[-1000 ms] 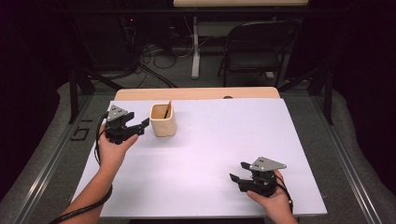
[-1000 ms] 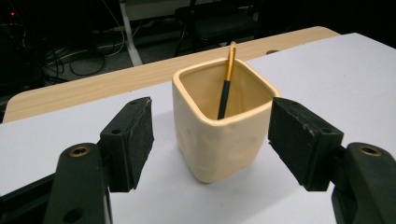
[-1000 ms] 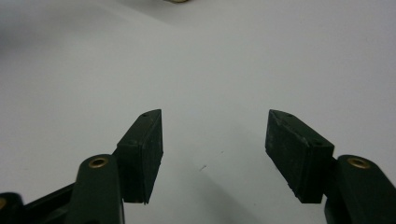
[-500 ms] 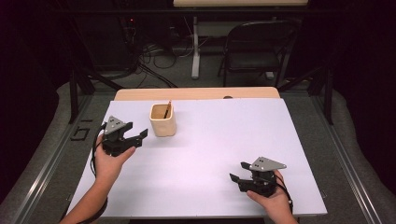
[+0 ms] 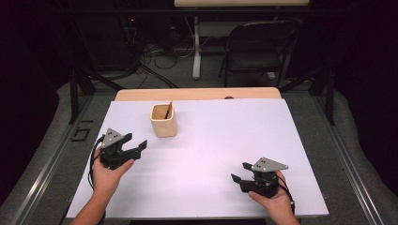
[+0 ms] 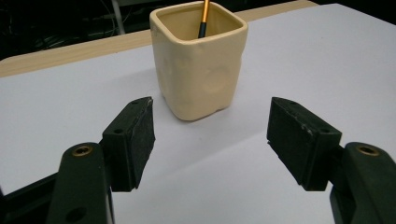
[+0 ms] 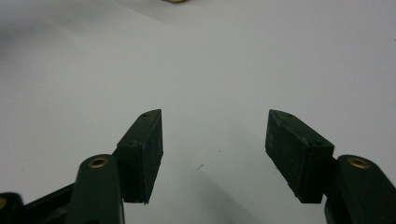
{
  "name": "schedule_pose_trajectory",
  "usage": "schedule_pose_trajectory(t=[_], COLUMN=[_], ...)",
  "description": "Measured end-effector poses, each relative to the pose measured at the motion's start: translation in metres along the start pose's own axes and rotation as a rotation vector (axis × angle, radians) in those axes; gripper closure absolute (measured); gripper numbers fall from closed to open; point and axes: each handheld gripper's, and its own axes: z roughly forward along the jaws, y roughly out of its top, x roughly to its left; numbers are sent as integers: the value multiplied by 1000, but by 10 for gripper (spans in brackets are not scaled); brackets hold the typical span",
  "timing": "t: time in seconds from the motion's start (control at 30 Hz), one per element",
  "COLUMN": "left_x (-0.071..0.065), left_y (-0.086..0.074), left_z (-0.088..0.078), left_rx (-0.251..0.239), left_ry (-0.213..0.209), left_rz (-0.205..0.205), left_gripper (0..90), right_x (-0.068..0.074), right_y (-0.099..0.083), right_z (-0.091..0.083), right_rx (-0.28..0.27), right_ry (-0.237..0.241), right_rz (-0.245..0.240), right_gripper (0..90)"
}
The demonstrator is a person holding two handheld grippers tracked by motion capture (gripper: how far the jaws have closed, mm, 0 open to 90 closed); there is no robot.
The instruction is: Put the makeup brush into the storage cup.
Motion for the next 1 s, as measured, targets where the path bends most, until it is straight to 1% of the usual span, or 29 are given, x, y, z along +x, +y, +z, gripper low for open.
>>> schedule_pose_trajectory(t=[0.17, 0.27, 0.37, 0.57, 0.6, 0.73, 0.8, 0.9, 1.0], left_x=[-2, -3, -5, -9, -11, -14, -16, -18, -19], left_y=[-9, -13, -18, -26, -28, -32, -35, -39, -43], left_z=[-3, -4, -5, -8, -9, -12, -14, -16, -17], left_rx=[0, 13, 17, 39, 40, 38, 47, 54, 63], left_ry=[-9, -13, -20, -53, -58, -69, -73, -83, -89], left_rz=[-13, -9, -15, 0, 3, 15, 26, 27, 35], left_gripper=[322, 322, 322, 327, 328, 331, 337, 342, 343], right_x=[0, 0, 0, -1, -2, -3, -3, -3, -4], right_y=[0, -1, -1, -2, -2, -2, -2, -3, -3], right_z=[0, 1, 0, 1, 0, 0, 0, 0, 0], right_rx=[3, 0, 2, 0, 10, 5, 9, 5, 5], right_ry=[-1, -3, -5, -7, -7, -8, -9, -10, -14], right_rz=[7, 1, 2, 5, 2, 4, 4, 9, 9], right_gripper=[369, 369, 369, 369, 369, 369, 369, 369, 369])
